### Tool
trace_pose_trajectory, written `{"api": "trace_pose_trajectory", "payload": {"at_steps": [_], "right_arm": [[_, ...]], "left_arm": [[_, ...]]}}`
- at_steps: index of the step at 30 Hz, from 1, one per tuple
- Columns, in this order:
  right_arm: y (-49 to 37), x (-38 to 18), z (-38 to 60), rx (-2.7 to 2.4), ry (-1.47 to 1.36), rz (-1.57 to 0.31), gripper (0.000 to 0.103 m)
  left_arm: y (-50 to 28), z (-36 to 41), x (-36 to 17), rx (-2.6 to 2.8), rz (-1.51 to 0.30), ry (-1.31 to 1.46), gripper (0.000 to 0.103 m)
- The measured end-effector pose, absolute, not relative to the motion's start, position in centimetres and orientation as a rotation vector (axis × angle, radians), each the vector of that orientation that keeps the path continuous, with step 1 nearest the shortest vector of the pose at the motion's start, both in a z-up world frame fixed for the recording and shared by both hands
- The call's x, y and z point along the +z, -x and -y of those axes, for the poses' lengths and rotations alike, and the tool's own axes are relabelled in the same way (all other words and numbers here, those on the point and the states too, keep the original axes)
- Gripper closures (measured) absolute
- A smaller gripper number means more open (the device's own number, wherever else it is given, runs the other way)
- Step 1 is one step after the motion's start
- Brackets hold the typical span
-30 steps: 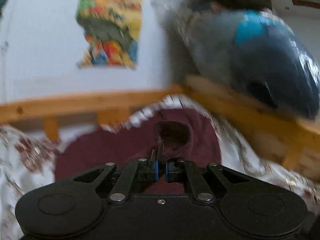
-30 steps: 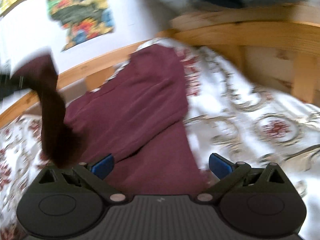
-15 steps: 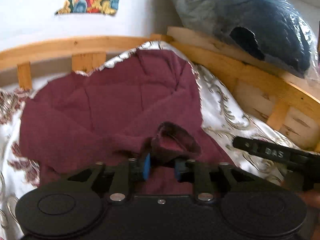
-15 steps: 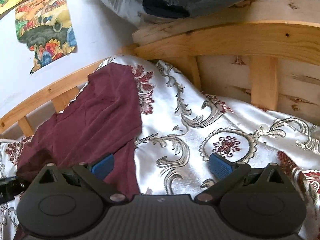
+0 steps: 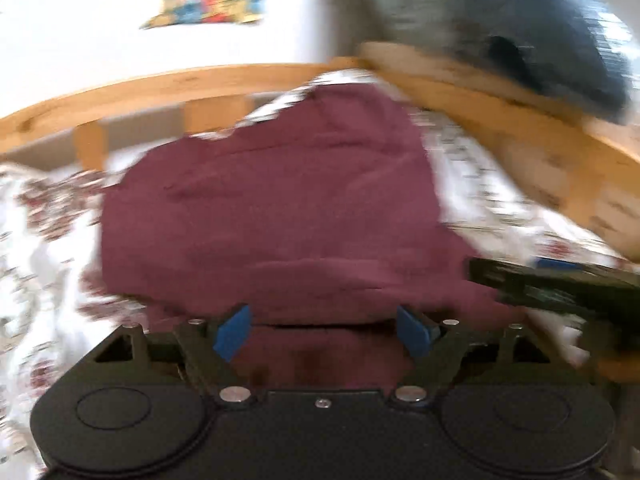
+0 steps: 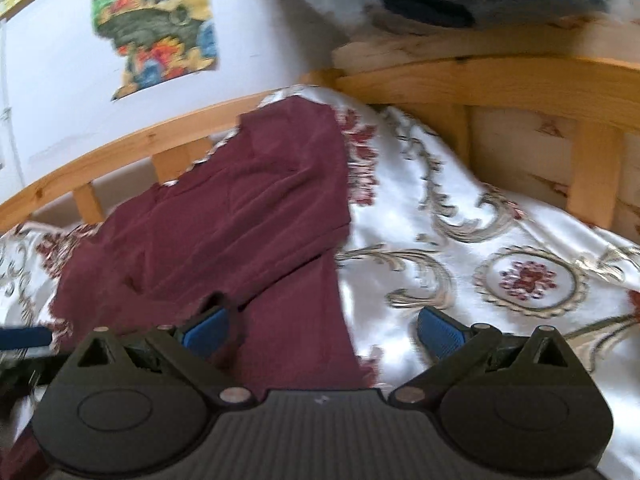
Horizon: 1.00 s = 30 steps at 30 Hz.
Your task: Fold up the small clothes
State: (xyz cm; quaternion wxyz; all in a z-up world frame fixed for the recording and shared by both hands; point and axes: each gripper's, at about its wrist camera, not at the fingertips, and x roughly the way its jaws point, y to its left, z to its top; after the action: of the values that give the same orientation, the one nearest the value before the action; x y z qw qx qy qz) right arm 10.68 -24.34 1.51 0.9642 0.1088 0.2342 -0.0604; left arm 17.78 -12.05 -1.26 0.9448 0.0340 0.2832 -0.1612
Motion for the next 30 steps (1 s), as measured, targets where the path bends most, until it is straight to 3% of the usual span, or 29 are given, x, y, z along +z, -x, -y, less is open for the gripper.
{"api": "trace_pose_trajectory", "payload": {"at_steps": [4, 7, 10, 12, 15, 20, 26, 30], "right_arm": [[-10.6, 1.8, 22.9, -0.001, -0.222, -0.451, 0.003], [-10.9, 1.8, 21.9, 0.084, -0.232, -0.457, 0.017], [-11.3, 1.5, 21.0, 0.142, -0.23, -0.477, 0.045], [-11.5, 1.3, 20.3, 0.175, -0.217, -0.482, 0.083], [-11.1, 2.0, 19.1, 0.251, -0.105, -0.5, 0.093], [-9.2, 3.2, 16.4, 0.384, 0.224, -0.582, 0.093], [-8.6, 3.0, 15.9, 0.518, 0.271, -0.688, 0.093], [-8.3, 3.9, 16.9, 0.554, 0.204, -0.659, 0.09]], "left_arm": [[-20.0, 9.0, -0.9, -0.193, -0.583, 0.027, 0.017], [-21.8, 7.2, -0.4, -0.112, -0.56, 0.049, 0.012], [-24.6, 6.6, -0.3, -0.04, -0.599, 0.031, 0.012], [-25.8, 6.4, -0.7, -0.012, -0.634, 0.023, 0.012], [-26.4, 6.4, -1.3, -0.005, -0.665, 0.006, 0.012], [-26.3, 6.3, -2.3, -0.016, -0.698, -0.08, 0.012], [-26.5, 6.2, -3.4, 0.011, -0.748, -0.173, 0.014], [-25.6, 5.4, -2.6, -0.009, -0.73, -0.084, 0.014]]}}
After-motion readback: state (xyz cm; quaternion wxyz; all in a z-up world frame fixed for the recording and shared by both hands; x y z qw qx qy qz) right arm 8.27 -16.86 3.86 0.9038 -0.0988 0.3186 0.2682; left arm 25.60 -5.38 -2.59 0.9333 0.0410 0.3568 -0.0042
